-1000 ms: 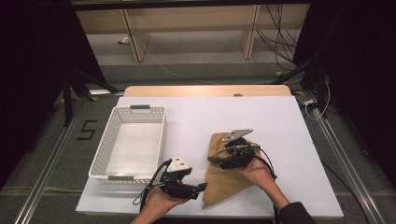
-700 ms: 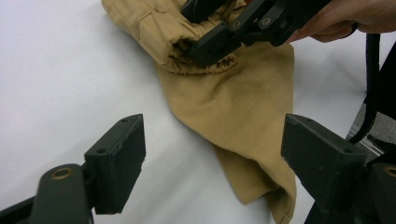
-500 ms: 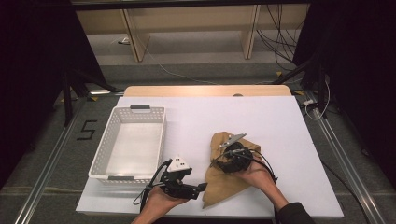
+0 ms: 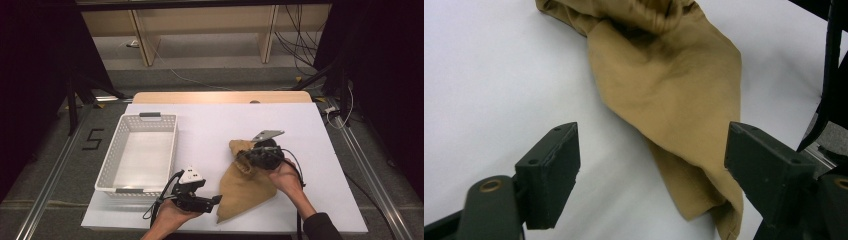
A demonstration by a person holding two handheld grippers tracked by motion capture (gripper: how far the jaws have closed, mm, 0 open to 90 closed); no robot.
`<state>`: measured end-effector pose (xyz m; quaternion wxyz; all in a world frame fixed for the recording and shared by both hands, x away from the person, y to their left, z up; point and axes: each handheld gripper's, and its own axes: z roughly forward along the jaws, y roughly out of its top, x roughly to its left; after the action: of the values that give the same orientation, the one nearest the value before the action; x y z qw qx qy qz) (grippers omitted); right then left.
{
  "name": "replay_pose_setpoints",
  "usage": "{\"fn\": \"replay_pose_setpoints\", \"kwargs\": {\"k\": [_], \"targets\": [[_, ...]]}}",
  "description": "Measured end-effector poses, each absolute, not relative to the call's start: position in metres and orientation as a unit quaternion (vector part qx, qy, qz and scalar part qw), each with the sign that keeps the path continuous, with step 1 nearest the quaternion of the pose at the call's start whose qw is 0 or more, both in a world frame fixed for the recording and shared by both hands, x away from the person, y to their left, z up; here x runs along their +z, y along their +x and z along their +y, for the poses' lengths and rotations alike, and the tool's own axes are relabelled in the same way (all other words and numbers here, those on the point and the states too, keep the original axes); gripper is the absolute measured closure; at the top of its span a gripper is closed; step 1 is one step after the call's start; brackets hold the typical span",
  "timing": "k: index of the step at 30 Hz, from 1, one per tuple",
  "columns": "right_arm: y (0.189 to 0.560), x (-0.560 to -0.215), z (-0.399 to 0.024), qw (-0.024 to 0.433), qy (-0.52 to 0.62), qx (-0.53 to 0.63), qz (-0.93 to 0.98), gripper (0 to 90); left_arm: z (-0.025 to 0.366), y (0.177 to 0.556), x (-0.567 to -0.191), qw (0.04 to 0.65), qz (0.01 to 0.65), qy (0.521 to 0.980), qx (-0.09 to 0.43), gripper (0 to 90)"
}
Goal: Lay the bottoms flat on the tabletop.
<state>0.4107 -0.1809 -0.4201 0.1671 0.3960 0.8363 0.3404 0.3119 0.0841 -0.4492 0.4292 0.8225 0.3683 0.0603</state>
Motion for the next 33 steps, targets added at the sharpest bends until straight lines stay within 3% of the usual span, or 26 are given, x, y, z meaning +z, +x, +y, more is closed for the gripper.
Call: {"fn": "replay_pose_setpoints", "kwargs": {"k": [18,24,33], "targets": [[0.472,-0.426,-0.258,0.172,0.512,0.374,0.754,79.2,0.083,0.312,-0.450,0.427,0.367,0.824,0.061,22.4],[0.474,-0.421,-0.273,0.167,0.534,0.387,0.733,58.2,0.084,0.313,-0.450,0.429,0.370,0.822,0.063,22.4],[0.439,-0.389,-0.273,0.158,0.498,0.426,0.738,42.5,0.085,0.312,-0.449,0.429,0.369,0.822,0.067,22.5]]}}
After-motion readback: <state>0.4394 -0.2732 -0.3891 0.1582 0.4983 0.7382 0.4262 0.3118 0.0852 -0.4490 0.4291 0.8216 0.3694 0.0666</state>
